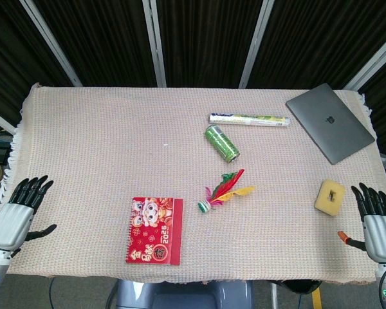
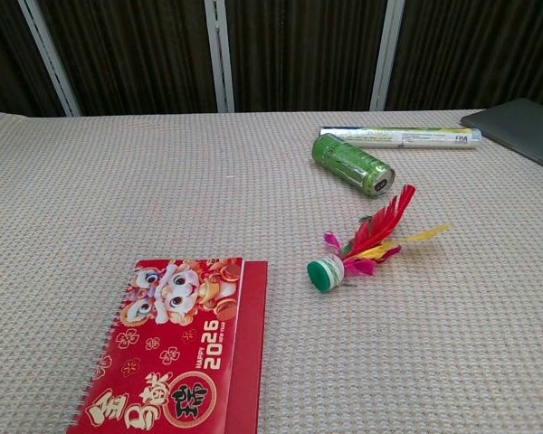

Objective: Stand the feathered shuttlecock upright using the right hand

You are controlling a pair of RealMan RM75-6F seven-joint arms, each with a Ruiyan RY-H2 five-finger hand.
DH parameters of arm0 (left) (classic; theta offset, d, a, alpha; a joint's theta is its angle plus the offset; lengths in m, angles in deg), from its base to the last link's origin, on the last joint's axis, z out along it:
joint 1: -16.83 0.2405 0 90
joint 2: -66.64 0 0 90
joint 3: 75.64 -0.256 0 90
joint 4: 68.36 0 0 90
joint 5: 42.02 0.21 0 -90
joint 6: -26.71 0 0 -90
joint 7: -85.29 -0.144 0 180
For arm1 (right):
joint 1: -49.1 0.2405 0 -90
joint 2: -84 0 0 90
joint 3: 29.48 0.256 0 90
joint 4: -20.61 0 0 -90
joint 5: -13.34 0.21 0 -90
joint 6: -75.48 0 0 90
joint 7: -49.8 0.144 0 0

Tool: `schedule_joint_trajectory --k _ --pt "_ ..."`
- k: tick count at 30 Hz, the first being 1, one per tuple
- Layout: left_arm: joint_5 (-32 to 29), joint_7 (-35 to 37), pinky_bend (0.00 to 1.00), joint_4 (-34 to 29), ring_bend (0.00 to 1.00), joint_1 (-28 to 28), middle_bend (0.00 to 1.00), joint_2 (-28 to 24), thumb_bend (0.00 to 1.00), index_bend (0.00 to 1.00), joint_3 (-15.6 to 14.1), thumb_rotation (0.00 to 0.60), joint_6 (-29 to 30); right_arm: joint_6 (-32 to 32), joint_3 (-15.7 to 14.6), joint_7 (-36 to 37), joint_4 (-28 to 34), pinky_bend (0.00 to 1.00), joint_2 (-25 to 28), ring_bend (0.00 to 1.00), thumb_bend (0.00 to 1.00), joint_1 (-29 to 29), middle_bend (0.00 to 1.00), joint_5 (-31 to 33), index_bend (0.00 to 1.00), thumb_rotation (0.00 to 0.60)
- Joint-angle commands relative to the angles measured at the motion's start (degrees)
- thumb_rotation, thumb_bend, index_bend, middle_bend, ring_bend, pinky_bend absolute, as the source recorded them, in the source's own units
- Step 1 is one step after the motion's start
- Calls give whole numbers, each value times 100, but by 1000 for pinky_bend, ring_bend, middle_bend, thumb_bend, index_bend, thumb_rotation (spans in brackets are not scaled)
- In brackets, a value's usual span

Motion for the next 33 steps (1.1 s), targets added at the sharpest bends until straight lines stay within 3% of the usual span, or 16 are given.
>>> schedule_joint_trajectory --k 1,10,16,19,24,33 --pt "41 -22 0 -17 0 -5 0 13 11 0 -11 600 11 -33 -9 16 -15 0 6 0 15 8 0 11 0 600" --pt "47 -51 0 -36 0 3 0 27 11 0 3 600 41 -79 -46 -1 -18 0 -30 0 16 46 0 -58 6 600" --pt "28 78 0 -75 0 -41 0 -7 10 0 33 600 -5 -101 -260 115 -32 0 -358 0 82 242 0 -746 147 600" --pt "43 94 0 -80 0 -64 0 -20 11 0 16 600 -54 -183 -274 -32 -165 0 -589 0 116 459 0 -1091 258 600" --pt "25 65 0 -92 0 -86 0 -23 12 0 8 600 -123 -495 -240 -166 -445 0 -1022 0 127 846 0 -1372 359 600" --pt "-170 -55 0 -73 0 -148 0 50 11 0 72 600 -337 -1189 -68 287 -1020 0 -1485 0 147 1506 0 -1314 419 600"
